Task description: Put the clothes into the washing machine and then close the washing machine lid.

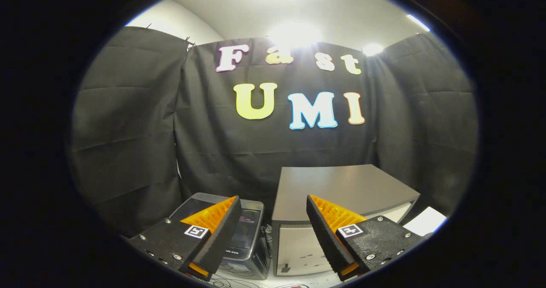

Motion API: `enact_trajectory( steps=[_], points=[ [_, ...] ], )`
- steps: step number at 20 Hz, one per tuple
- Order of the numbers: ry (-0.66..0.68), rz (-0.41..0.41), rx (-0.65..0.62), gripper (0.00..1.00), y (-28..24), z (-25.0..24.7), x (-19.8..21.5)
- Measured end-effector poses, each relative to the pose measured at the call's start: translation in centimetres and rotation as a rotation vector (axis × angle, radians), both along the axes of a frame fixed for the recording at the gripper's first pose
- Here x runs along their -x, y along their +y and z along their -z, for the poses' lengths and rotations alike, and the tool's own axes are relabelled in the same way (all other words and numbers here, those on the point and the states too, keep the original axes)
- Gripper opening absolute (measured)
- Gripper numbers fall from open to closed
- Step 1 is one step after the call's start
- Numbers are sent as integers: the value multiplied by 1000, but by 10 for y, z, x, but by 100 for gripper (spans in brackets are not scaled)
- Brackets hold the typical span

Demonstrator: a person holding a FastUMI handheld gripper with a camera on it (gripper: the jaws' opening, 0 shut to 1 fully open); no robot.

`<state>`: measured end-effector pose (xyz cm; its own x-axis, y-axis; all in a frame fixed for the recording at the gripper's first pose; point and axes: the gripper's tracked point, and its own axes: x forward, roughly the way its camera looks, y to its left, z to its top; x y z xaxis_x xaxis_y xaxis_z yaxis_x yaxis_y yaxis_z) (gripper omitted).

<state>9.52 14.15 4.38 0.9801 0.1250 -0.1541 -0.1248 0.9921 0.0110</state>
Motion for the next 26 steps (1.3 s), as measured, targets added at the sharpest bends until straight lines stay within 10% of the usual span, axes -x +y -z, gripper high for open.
enact_trajectory(
  steps=[26],
  points=[
    [-75,137,3,95,-168,-22,124]
  ],
)
